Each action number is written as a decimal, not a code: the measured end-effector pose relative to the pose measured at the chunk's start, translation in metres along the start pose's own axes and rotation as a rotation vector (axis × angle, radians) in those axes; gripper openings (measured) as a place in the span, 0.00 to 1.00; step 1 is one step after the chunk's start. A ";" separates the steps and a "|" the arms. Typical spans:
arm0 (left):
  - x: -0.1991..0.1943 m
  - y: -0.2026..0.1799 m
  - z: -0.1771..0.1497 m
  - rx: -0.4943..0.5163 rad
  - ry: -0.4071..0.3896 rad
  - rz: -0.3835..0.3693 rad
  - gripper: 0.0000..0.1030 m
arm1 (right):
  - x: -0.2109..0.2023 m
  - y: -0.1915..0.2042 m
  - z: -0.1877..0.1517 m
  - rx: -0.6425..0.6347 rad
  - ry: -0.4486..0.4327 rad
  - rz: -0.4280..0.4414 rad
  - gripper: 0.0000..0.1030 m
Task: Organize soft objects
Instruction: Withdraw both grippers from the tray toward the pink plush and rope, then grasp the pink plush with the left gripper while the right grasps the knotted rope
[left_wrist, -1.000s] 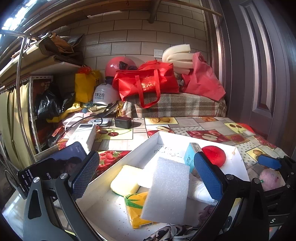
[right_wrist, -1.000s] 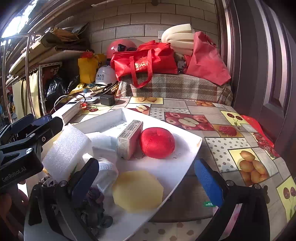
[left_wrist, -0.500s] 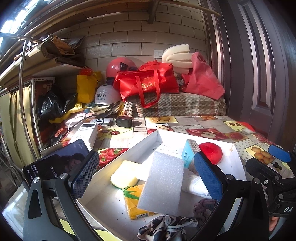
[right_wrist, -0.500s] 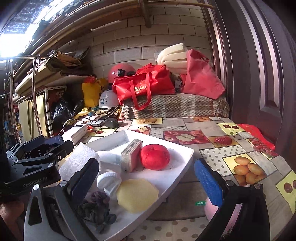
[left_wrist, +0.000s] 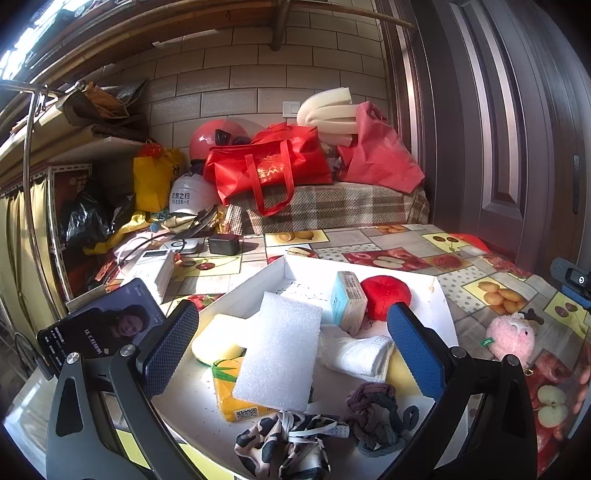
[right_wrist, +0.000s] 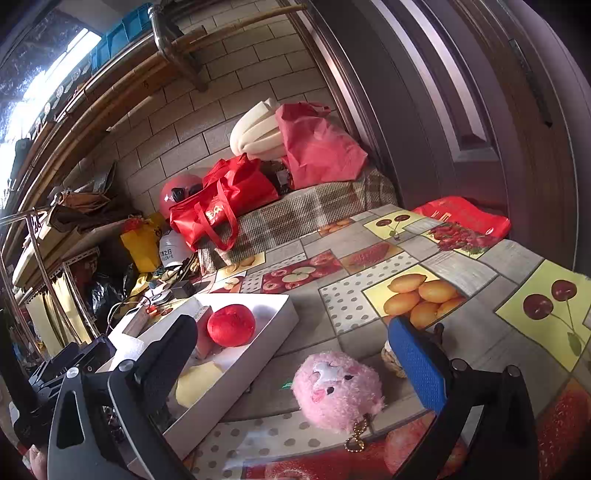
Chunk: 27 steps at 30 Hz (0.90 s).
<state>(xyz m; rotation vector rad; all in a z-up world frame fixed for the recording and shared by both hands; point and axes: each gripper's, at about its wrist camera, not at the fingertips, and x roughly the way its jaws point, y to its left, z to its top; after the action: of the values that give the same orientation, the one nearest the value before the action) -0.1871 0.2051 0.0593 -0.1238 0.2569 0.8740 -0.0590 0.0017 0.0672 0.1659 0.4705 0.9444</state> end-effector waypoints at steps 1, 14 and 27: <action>-0.002 -0.002 0.000 0.001 -0.003 -0.006 1.00 | -0.010 -0.003 0.006 -0.027 -0.055 -0.016 1.00; -0.020 -0.060 -0.005 0.116 0.003 -0.171 1.00 | -0.010 -0.094 0.025 -0.108 0.114 -0.186 1.00; -0.011 -0.139 -0.008 0.266 0.106 -0.353 1.00 | 0.020 -0.137 0.023 -0.020 0.322 -0.165 1.00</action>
<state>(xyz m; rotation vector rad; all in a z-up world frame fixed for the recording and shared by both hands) -0.0876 0.1065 0.0548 0.0324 0.4336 0.4772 0.0626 -0.0604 0.0347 -0.0448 0.7595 0.8159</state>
